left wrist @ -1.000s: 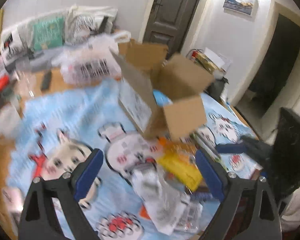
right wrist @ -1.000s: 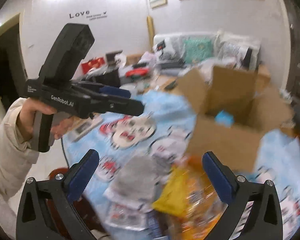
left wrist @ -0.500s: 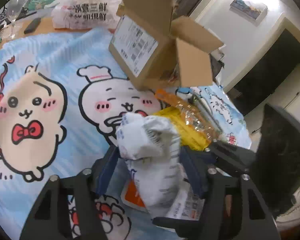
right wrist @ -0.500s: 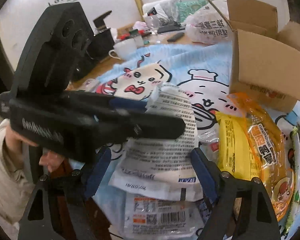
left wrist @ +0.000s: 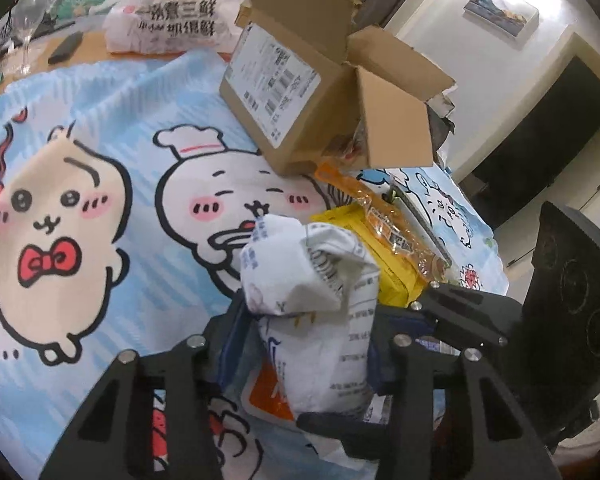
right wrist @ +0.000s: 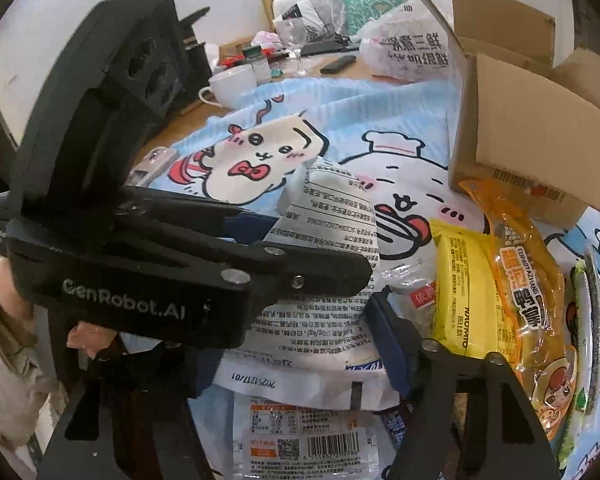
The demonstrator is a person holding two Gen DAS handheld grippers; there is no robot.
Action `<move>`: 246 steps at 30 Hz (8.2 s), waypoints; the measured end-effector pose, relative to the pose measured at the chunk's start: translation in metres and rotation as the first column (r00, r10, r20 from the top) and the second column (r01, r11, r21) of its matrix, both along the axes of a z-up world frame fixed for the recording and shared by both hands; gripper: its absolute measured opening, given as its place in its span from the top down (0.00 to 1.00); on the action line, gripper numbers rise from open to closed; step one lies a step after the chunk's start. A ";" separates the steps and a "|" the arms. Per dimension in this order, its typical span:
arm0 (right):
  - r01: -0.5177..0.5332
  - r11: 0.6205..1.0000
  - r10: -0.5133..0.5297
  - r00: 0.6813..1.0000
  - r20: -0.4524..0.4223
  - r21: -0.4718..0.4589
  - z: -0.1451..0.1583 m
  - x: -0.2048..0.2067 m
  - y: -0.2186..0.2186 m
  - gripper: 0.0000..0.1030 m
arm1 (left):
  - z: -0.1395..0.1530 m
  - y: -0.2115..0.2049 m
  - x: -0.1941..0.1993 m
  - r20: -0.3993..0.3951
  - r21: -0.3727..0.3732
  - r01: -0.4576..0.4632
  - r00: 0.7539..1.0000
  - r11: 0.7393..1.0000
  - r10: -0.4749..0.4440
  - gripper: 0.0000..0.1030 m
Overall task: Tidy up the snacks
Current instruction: 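Grasp the white printed snack bag with both grippers, then lower the white bag into the cardboard box and open both grippers, then grasp the orange duck-feet snack pack with both grippers, then lower the orange pack into the cardboard box and open both grippers, then grasp the clear sesame-bar pack from the cloth with the right gripper, then hold the sesame-bar pack in the right gripper while the left gripper grasps the yellow cracker pack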
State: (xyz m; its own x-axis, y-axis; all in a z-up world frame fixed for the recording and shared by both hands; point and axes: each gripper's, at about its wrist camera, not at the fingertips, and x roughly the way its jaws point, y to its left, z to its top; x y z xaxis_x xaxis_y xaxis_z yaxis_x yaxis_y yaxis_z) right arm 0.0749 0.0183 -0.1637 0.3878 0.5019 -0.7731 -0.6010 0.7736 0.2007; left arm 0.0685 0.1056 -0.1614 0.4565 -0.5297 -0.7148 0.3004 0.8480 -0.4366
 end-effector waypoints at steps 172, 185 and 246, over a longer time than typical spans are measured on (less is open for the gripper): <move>-0.103 0.995 0.101 0.971 0.217 0.000 0.130 0.167 -0.111 0.23 | 0.174 -0.050 0.158 0.322 0.093 -0.082 0.945 0.992 0.048 0.27; -0.002 0.999 -0.006 0.988 0.155 0.050 0.128 0.166 -0.125 0.82 | 0.177 -0.059 0.124 0.348 0.112 -0.061 0.937 0.992 0.018 0.27; 0.263 0.960 -0.254 0.963 0.094 -0.099 0.002 -0.001 -0.241 0.66 | -0.007 -0.172 0.054 0.094 0.398 -0.111 0.992 0.911 0.080 0.31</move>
